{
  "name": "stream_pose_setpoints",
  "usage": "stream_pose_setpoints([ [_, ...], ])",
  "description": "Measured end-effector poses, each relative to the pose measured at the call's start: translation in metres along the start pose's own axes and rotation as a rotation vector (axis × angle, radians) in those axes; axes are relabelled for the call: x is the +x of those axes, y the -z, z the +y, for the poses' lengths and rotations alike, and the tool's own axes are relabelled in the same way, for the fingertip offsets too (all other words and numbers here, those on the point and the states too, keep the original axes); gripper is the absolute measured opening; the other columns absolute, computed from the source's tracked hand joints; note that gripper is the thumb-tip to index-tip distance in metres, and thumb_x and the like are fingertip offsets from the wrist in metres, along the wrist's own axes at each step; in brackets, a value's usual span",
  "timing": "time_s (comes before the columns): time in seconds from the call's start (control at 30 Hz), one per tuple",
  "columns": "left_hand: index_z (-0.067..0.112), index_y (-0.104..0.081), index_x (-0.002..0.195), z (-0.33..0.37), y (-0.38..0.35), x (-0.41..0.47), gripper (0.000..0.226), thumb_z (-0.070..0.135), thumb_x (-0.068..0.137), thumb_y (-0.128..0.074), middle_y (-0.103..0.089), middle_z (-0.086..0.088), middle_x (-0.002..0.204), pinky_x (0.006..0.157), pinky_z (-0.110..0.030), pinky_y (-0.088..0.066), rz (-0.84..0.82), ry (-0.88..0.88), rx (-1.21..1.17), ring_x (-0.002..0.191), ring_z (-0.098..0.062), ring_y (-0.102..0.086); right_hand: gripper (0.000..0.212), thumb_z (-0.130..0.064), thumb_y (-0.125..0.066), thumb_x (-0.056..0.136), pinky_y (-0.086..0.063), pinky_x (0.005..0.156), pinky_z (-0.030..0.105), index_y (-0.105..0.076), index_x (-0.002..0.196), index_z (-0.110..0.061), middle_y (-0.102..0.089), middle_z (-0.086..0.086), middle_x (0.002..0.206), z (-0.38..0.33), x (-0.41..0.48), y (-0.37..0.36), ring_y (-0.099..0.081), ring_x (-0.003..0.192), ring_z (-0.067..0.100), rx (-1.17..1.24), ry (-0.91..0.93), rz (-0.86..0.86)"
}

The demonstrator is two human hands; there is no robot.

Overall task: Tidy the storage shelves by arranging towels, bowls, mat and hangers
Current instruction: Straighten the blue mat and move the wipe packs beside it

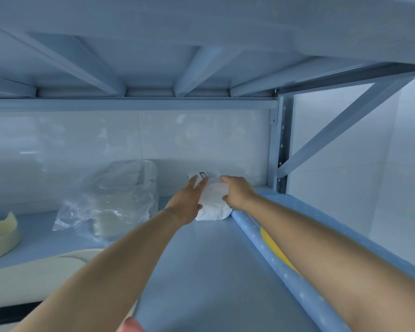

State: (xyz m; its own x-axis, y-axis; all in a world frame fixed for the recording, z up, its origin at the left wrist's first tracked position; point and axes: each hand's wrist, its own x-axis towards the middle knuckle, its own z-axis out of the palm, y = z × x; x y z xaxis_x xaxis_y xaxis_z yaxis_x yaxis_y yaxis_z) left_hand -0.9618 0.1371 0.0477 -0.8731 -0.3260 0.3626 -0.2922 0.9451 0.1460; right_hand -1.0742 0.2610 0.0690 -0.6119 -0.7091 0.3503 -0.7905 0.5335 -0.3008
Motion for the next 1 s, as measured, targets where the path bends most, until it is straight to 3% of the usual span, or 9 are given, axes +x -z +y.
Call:
stream_pose_setpoints([
  [0.17,0.015,-0.006,0.149,-0.011,0.016,-0.025,0.076,0.017,0.09,-0.053,-0.009,-0.004,0.155,0.103,-0.041,-0.038,-0.079,0.009,0.075,0.136,-0.027,-0.031,0.065,-0.022,-0.062,0.086,-0.04,0.1,0.04,-0.03,0.142,-0.028,-0.021,0.007,0.151,-0.014,-0.005,-0.004,-0.033,0.132,0.028,-0.217,0.097,-0.059],
  [0.3,0.021,-0.013,0.147,-0.013,0.034,-0.046,0.073,0.024,0.087,-0.055,-0.02,0.0,0.15,0.098,-0.041,-0.044,-0.005,-0.019,0.21,0.135,-0.023,-0.027,0.036,-0.016,-0.05,0.091,-0.046,0.087,0.038,-0.053,0.126,-0.023,-0.038,0.005,0.139,-0.034,-0.016,-0.006,-0.039,0.124,0.026,-0.288,0.22,0.121],
  [0.4,0.025,-0.021,0.145,-0.019,0.057,-0.052,0.068,0.027,0.085,-0.055,-0.023,0.003,0.149,0.097,-0.038,-0.044,0.112,-0.061,0.217,0.138,-0.017,-0.022,0.034,-0.008,-0.05,0.088,-0.046,0.077,0.033,-0.058,0.119,-0.017,-0.049,0.004,0.128,-0.046,-0.026,-0.007,-0.051,0.114,0.026,-0.388,0.241,0.148],
  [0.5,0.026,-0.027,0.142,-0.025,0.067,-0.055,0.066,0.028,0.084,-0.056,-0.028,0.002,0.145,0.099,-0.037,-0.041,0.113,-0.105,0.25,0.136,-0.016,-0.024,0.057,-0.005,-0.055,0.083,-0.039,0.071,0.033,-0.035,0.137,-0.01,-0.028,0.012,0.146,-0.054,-0.041,-0.025,-0.043,0.122,0.029,-0.385,0.138,-0.028],
  [0.57,0.025,-0.029,0.142,-0.026,0.063,-0.058,0.064,0.028,0.084,-0.056,-0.03,0.002,0.144,0.101,-0.035,-0.037,0.102,-0.123,0.286,0.134,-0.016,-0.027,0.077,-0.004,-0.053,0.083,-0.046,0.082,0.039,-0.01,0.147,-0.009,0.0,0.01,0.156,-0.058,-0.05,-0.037,-0.026,0.133,0.03,-0.339,0.072,-0.102],
  [0.63,0.025,-0.031,0.14,-0.024,0.057,-0.062,0.061,0.029,0.084,-0.055,-0.032,0.002,0.142,0.101,-0.034,-0.037,0.08,-0.131,0.295,0.132,-0.016,-0.029,0.086,-0.005,-0.052,0.084,-0.045,0.094,0.048,0.004,0.148,-0.012,0.014,0.002,0.156,-0.059,-0.051,-0.041,-0.013,0.139,0.031,-0.299,0.039,-0.122],
  [0.8,0.026,-0.033,0.138,-0.022,0.052,-0.067,0.058,0.031,0.084,-0.055,-0.033,0.004,0.139,0.097,-0.031,-0.038,0.074,-0.139,0.275,0.13,-0.016,-0.032,0.092,-0.01,-0.054,0.083,-0.046,0.085,0.038,0.01,0.148,-0.023,0.016,-0.008,0.156,-0.059,-0.043,-0.039,-0.007,0.14,0.032,-0.325,0.02,-0.142],
  [1.0,0.026,-0.033,0.139,-0.038,0.059,-0.07,0.059,0.032,0.085,-0.055,-0.032,0.004,0.14,0.104,-0.032,-0.034,0.083,-0.106,0.246,0.132,-0.016,-0.03,0.093,-0.008,-0.055,0.079,-0.044,0.076,0.038,0.007,0.147,-0.025,0.016,-0.01,0.155,-0.051,-0.037,-0.047,-0.009,0.14,0.03,-0.316,0.028,-0.126],
])
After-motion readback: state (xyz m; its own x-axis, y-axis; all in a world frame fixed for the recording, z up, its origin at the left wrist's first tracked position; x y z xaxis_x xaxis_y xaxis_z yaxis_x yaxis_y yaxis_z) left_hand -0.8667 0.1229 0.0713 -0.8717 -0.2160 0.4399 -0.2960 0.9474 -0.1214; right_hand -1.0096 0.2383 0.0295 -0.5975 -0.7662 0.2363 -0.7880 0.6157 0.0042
